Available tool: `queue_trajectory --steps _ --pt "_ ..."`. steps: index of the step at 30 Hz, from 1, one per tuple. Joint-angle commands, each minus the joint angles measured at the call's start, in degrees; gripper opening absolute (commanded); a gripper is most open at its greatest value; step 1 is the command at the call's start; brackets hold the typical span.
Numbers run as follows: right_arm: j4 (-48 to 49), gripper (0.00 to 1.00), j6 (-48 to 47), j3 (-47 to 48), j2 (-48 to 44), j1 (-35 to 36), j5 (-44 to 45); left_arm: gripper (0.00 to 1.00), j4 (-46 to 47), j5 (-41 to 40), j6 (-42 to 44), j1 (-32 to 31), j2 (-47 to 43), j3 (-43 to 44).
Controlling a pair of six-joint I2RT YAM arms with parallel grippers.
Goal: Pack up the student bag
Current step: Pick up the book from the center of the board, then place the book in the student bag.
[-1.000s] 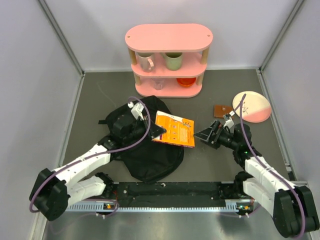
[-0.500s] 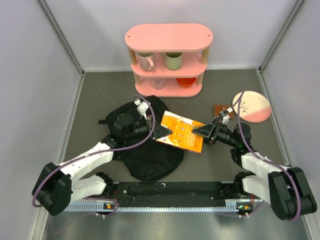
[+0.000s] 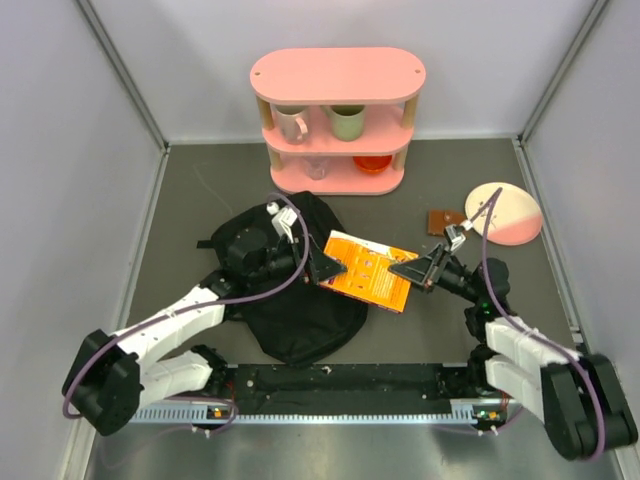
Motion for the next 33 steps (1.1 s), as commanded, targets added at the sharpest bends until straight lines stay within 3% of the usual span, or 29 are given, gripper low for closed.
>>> queue_trajectory --steps 1,2,5,8,12,18,20,29,33 --pt "-18.4 0.0 -10.5 1.4 -13.6 0.2 9.5 0.97 -16.4 -10.1 9.9 -0.3 -5.4 3.7" --pt "-31.2 0.0 -12.4 2.1 -17.2 0.2 12.1 0.98 -19.4 -12.2 11.8 -0.5 -7.1 4.1" --pt "-50.7 0.0 -16.5 5.0 -30.4 0.2 23.6 0.98 -29.8 -18.7 19.2 -2.2 -9.4 5.8" --pt "-61.2 0.0 -16.4 6.7 -42.3 0.2 35.5 0.98 -34.8 -22.7 23.0 -5.9 -11.0 6.4" --pt "-73.9 0.0 -15.4 8.9 -50.8 0.4 45.0 0.98 -38.0 -29.6 25.3 -18.8 -11.7 7.5" --pt "-77.6 0.0 -16.0 11.5 -47.8 0.4 45.2 0.99 -42.0 -36.2 29.3 -29.9 -6.4 10.2" --pt "-77.6 0.0 -16.4 11.9 -46.7 0.3 45.1 0.93 -44.3 -36.8 30.7 -33.0 -2.3 13.0" --pt "-77.6 0.0 -17.3 11.9 -46.0 0.4 43.2 0.87 -47.4 -40.5 31.9 -37.7 5.5 15.9" --pt "-77.5 0.0 -16.8 11.3 -46.0 0.3 42.5 0.66 -49.0 -43.0 32.5 -37.7 7.0 16.1"
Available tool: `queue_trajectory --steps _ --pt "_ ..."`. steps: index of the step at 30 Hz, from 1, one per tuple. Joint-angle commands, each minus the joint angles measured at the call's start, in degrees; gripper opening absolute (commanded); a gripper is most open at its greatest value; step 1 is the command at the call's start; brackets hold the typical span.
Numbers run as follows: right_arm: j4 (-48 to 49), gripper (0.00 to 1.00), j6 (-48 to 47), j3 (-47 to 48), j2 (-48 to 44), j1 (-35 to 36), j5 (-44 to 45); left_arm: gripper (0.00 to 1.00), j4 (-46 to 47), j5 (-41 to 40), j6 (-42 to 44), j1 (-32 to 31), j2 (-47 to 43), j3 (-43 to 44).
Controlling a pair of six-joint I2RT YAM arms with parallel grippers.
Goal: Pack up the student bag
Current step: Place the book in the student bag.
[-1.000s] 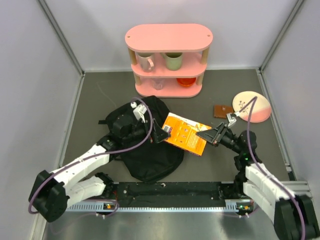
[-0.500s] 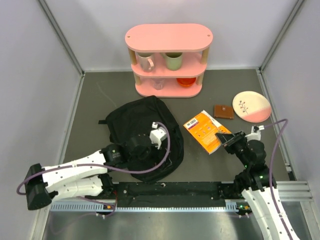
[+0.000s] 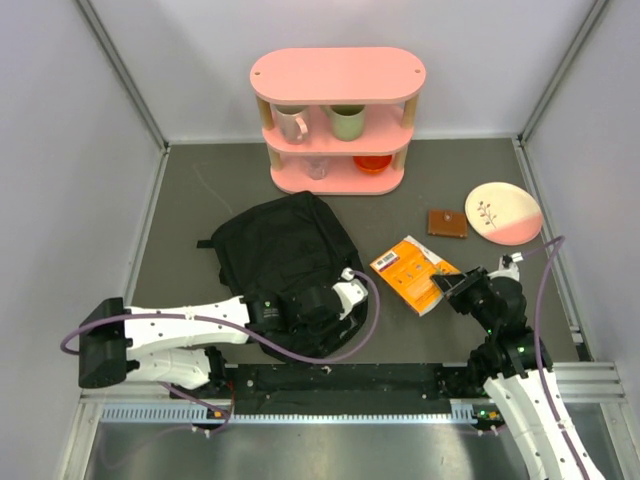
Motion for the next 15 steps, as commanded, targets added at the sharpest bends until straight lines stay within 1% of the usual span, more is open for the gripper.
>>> queue_trajectory --steps 1,2,3,4,6,7,11,13,15 --pt "3.3 0.0 0.2 3.2 0.0 0.3 -1.4 0.48 -2.0 -4.4 1.2 -0.2 1.8 2.1" --pt "3.4 0.0 0.2 3.2 0.1 0.4 -1.5 0.37 -2.7 -5.5 1.2 -0.2 2.2 2.4" --pt "3.3 0.0 0.1 3.2 0.0 0.4 -1.6 0.3 -3.0 -5.7 1.2 -0.1 2.3 2.7" --pt "3.3 0.0 0.0 3.3 0.0 0.3 -1.7 0.13 -3.1 -6.1 1.2 -0.2 2.2 2.8" --pt "3.2 0.0 -0.3 3.4 0.3 0.4 -2.0 0.03 -3.2 -7.9 0.5 -0.2 1.7 3.1" --pt "3.3 0.0 -0.5 3.4 0.3 0.3 -2.1 0.0 -3.1 -8.6 0.4 -0.2 0.8 3.2" --pt "3.4 0.0 -1.0 3.8 1.3 0.3 -4.2 0.0 -3.3 -15.4 -0.9 -0.1 -1.6 4.6" --pt "3.7 0.0 -1.2 4.1 1.0 0.3 -5.1 0.0 -4.0 -21.0 -1.7 0.0 -2.7 5.5" --pt "3.8 0.0 -1.9 5.3 0.1 0.3 -7.0 0.0 -4.8 -23.9 -3.2 1.5 -3.3 7.5"
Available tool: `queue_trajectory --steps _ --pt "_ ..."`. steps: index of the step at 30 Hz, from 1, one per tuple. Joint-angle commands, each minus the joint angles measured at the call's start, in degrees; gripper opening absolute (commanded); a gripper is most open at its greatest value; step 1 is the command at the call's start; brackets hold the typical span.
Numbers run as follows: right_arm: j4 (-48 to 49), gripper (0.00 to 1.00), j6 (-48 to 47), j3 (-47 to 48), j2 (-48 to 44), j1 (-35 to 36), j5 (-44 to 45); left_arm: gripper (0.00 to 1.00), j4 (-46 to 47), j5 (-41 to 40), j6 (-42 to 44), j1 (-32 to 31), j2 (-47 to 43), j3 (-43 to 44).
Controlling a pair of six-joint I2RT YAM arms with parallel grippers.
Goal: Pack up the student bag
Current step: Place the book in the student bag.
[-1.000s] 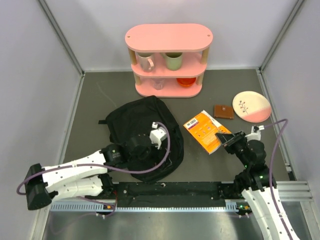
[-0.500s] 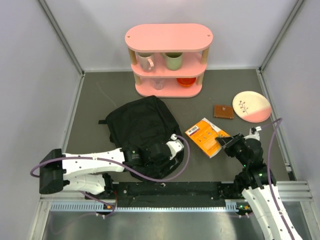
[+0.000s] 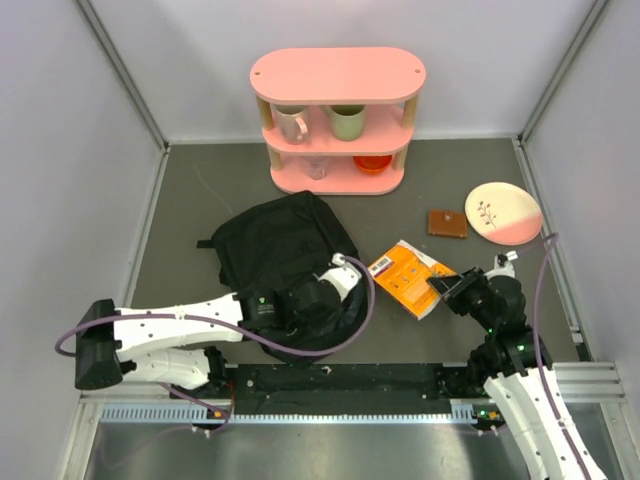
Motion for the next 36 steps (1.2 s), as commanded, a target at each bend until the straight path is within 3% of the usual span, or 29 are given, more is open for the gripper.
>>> queue_trajectory --steps 1,8,13,16,22,31,36 --pt "4.0 0.0 -1.3 5.8 -1.6 0.3 -4.5 0.0 -1.4 -15.2 -2.9 2.6 -2.9 5.4" --pt "4.0 0.0 -0.7 7.9 -4.4 0.3 -14.9 0.0 2.8 -15.5 -7.0 14.9 -4.6 11.4" --pt "3.9 0.0 3.2 8.5 -6.0 0.3 -19.1 0.0 5.9 -15.6 -2.2 15.7 -5.9 17.3" --pt "4.0 0.0 5.2 8.1 -4.2 0.3 -26.0 0.0 5.8 -14.0 -0.4 15.7 -5.8 20.5" --pt "6.7 0.0 9.5 7.5 -2.1 0.3 -34.8 0.0 9.7 -7.9 -0.2 15.7 -7.5 20.5" --pt "10.5 0.0 10.8 7.7 3.4 2.3 -33.6 0.0 11.6 -2.2 -2.5 15.6 -7.7 19.9" --pt "15.2 0.0 9.3 8.8 9.7 12.4 -25.6 0.0 11.6 -2.1 -2.7 15.6 -7.5 19.6"
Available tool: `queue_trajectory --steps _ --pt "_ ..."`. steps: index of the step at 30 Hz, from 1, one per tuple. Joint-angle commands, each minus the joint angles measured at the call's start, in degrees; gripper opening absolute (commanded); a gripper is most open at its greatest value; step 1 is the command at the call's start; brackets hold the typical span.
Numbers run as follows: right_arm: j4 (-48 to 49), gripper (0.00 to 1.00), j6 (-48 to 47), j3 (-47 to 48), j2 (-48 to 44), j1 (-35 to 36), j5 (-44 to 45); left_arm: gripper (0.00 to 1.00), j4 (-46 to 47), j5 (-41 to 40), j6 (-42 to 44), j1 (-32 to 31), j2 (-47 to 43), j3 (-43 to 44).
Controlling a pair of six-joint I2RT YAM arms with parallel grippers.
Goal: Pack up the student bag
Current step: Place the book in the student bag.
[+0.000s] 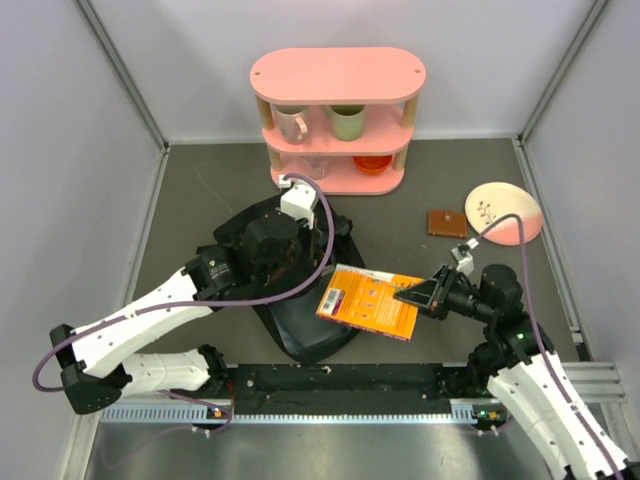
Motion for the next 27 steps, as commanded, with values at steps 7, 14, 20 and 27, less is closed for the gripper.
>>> queue_trajectory --steps 7,14,20,27 --pt "28.3 0.0 4.3 1.0 16.3 23.1 24.1 0.0 7.9 1.4 -1.6 -0.2 -2.5 0.8" --pt "39.5 0.0 3.3 4.9 32.6 28.0 35.7 0.0 7.5 2.5 -2.3 -0.2 -4.0 -0.2" --pt "55.8 0.0 5.5 7.0 44.0 33.6 52.4 0.0 7.2 2.2 -2.5 -0.2 -5.4 -0.5" --pt "57.5 0.0 11.1 16.8 61.4 38.3 68.5 0.0 6.5 3.3 -2.6 -0.1 -6.1 0.1"
